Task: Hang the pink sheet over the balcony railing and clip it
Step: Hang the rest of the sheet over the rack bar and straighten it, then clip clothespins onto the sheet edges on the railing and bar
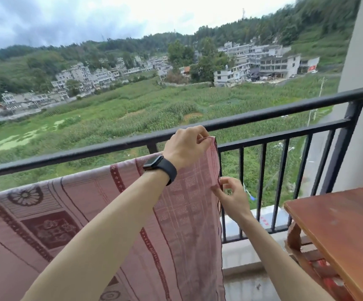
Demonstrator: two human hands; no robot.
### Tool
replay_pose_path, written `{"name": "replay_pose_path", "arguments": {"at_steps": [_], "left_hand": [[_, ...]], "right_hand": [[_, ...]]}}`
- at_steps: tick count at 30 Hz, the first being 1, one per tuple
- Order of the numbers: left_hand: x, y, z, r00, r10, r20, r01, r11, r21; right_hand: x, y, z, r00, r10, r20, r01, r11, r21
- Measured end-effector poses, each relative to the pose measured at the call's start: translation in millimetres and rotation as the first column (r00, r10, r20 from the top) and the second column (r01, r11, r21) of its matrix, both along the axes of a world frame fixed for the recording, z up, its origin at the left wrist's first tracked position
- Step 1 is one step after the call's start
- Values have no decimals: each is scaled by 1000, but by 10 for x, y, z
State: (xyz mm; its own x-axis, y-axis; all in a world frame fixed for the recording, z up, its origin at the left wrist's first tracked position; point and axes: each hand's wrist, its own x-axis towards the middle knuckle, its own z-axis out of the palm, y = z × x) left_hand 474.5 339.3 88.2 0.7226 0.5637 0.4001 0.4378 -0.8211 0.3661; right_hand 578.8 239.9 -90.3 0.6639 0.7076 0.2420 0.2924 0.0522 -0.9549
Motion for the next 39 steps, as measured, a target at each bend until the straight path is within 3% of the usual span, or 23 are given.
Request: {"name": "replay_pose_path", "arguments": {"at_steps": [4,8,11,14,16,21,26,32,39], "left_hand": [[35,-36,35,1000,1,9,-1,999,-35],[42,-75,74,1000,2,-26,-1,1000,18],[111,-197,84,997,-21,-70,33,983,179],[288,-399,-21,993,-84,-88,113,905,410],[497,-537,-202,985,-140,-104,171,891,421],[1170,-883,-1047,932,-302,-203,343,914,218],[1742,-1317,-2077,826,-470,-312,491,871,-13],[2077,-1777,-3110,634,-660,-402,527,750,-400],[2529,-2172,-3678,421,-725,-545,632,665,-398]], "right_hand": [[8,-10,252,1000,20,-20,-19,999,42],[69,-86,438,989,20,145,-20,1000,-4],[163,-292,548,977,21,211,-11,999,-47],[334,-662,600,951,-63,303,84,995,-58],[456,-997,576,922,-145,360,185,979,-80],[709,-1877,275,753,-361,550,511,847,-144],[874,-2617,-243,653,-420,630,708,634,-312],[915,-3191,-844,678,-443,586,734,372,-568],[1007,-3483,-1537,742,-523,419,592,219,-776]]}}
